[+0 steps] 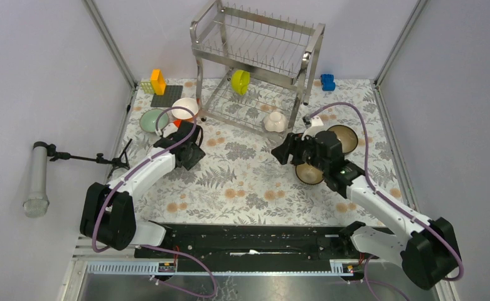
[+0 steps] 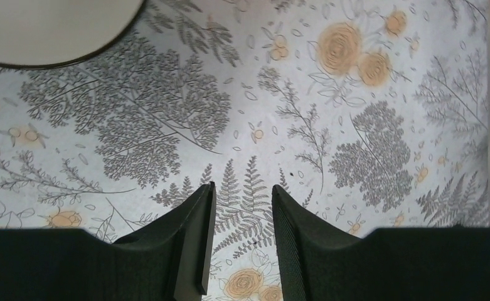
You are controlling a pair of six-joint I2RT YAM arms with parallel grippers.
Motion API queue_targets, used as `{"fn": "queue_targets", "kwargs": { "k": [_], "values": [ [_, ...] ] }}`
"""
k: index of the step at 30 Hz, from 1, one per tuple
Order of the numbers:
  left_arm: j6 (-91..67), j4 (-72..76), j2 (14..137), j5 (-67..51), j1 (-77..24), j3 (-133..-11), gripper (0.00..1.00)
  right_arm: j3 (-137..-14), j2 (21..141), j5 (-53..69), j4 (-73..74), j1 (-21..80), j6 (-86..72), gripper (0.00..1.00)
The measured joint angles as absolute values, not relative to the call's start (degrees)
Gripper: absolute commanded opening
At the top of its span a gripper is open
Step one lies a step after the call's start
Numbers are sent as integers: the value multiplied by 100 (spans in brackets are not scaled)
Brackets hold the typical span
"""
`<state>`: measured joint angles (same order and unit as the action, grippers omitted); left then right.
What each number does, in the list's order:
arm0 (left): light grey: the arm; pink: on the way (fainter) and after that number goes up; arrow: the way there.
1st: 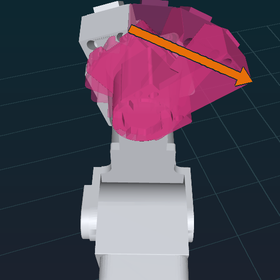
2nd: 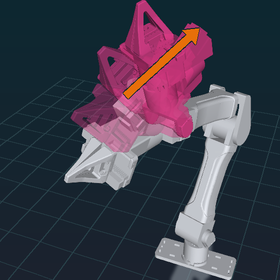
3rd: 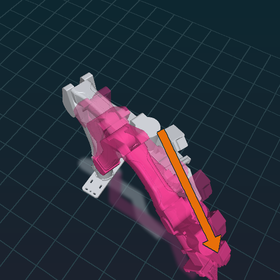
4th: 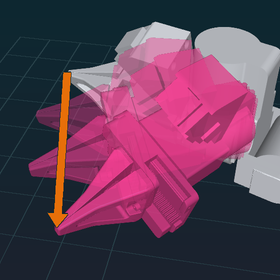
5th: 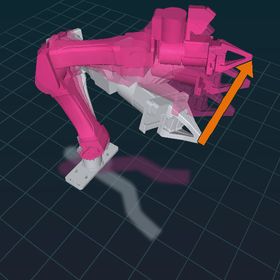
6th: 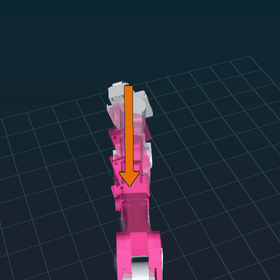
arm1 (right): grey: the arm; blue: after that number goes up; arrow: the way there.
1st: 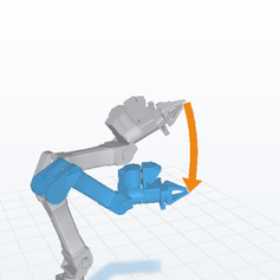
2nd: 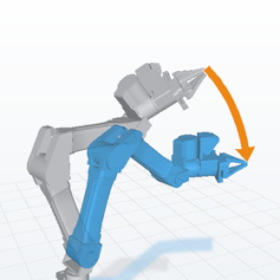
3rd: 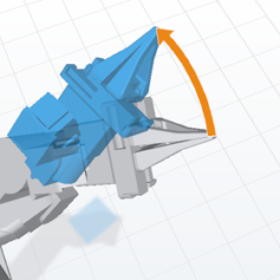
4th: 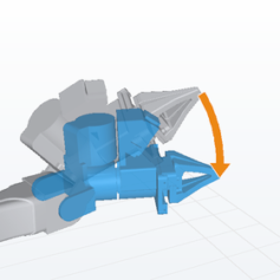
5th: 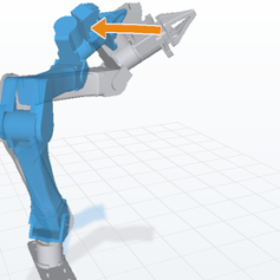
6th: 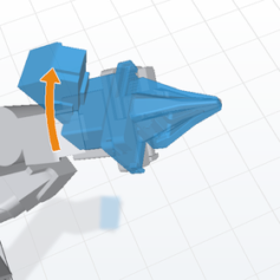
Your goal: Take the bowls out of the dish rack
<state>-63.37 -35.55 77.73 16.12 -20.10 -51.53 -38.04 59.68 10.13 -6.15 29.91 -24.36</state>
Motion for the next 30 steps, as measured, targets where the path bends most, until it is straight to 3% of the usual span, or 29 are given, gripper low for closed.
{"fn": "queue_targets", "kwargs": {
  "k": [11,21,30],
  "values": [
    [-5256,-2808,7481,1787,-2630,-4993,42,-4106,7747,1199,-2082,3621,-3321,69],
    [-4978,-2375,6683,2324,-2641,-4348,40,-5581,10001,1726,-3511,3651,-4829,61],
    [-4971,-1896,6090,2685,-2646,-3607,40,-7083,11609,1758,-3979,3793,-5516,61]
  ]
}}
